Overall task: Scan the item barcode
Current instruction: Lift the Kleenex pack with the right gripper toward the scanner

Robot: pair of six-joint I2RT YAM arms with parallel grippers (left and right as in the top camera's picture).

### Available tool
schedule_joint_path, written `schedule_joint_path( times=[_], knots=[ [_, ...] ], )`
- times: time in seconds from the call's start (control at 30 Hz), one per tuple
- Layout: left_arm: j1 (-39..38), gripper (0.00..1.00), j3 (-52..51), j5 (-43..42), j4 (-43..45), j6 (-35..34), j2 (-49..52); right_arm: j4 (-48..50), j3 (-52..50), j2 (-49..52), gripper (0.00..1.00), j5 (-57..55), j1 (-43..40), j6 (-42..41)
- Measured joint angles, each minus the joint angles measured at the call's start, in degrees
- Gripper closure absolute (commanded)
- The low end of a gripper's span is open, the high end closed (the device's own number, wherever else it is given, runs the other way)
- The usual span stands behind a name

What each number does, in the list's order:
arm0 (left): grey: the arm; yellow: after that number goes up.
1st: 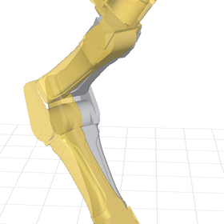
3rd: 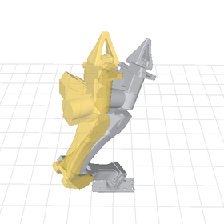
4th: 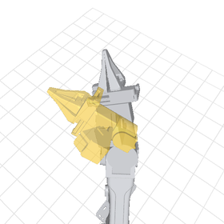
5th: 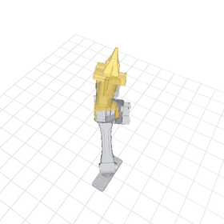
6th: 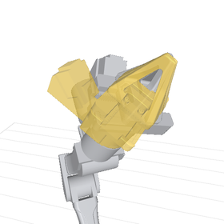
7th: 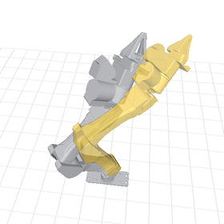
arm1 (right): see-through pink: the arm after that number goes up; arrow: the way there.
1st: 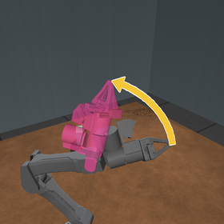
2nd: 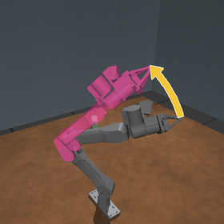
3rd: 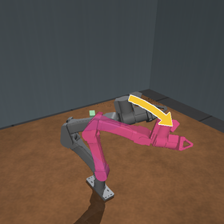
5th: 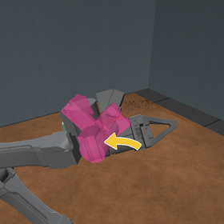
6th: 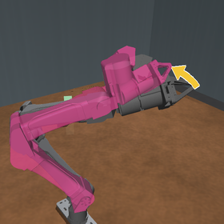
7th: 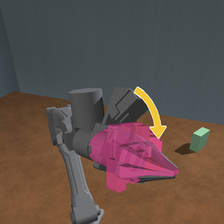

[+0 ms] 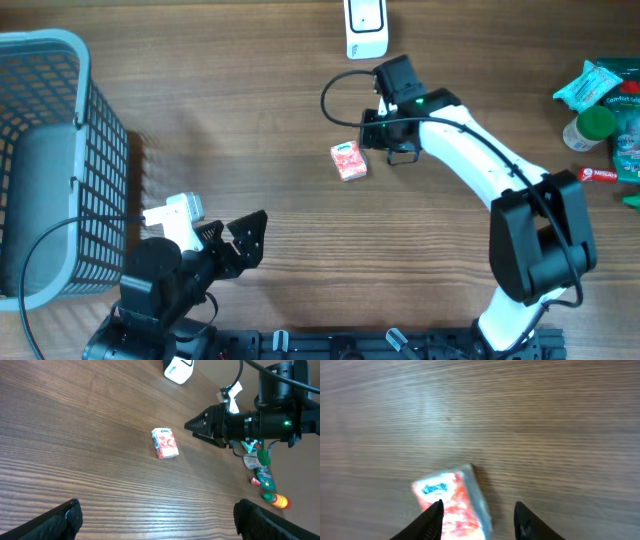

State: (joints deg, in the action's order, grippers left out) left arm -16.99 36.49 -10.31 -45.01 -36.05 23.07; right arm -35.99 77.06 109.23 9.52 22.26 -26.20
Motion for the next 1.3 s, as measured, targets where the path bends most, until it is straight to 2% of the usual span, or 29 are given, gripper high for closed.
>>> schedule_joint_path(
  times=[0.3, 0.5, 0.57, 0.6, 0.63, 0.8, 0.87, 1.0, 1.1, 1.3],
  knots=[
    [0.00, 0.00, 0.00, 0.00, 0.00, 0.02, 0.00, 6.45, -5.46, 2.80, 0.57, 5.88, -0.07, 1.03],
    [0.00, 0.00, 0.00, 0.00, 0.00, 0.00, 0.00, 8.48, -5.62, 5.84, 0.69, 8.20, -0.20, 1.36],
    [0.00, 0.00, 0.00, 0.00, 0.00, 0.00, 0.00, 8.79, -5.27, 6.51, 0.80, 10.25, -0.26, 1.75],
    [0.00, 0.00, 0.00, 0.00, 0.00, 0.02, 0.00, 8.96, -5.05, 6.95, 0.91, 11.72, -0.35, 2.10],
    [0.00, 0.00, 0.00, 0.00, 0.00, 0.00, 0.00, 9.07, -4.90, 7.37, 0.96, 13.05, -0.37, 2.60],
    [0.00, 0.00, 0.00, 0.02, 0.00, 0.02, 0.00, 7.52, -4.59, 7.82, 0.96, 17.81, -1.03, 3.98],
    [0.00, 0.00, 0.00, 0.00, 0.00, 0.02, 0.00, 4.52, -4.63, 8.04, 0.96, 23.04, -1.75, 6.19],
    [0.00, 0.00, 0.00, 0.00, -0.02, 0.02, 0.00, -4.85, -5.18, 8.37, 0.96, 41.70, -4.81, 15.89],
    [0.00, 0.00, 0.00, 0.00, -0.02, 0.02, 0.02, -16.31, -5.27, 8.37, 0.96, 55.34, -8.33, 24.94],
    [0.00, 0.00, 0.00, 0.00, 0.00, 0.02, 0.00, -38.91, -5.46, 8.37, 0.96, 64.54, -10.32, 43.89]
  ],
)
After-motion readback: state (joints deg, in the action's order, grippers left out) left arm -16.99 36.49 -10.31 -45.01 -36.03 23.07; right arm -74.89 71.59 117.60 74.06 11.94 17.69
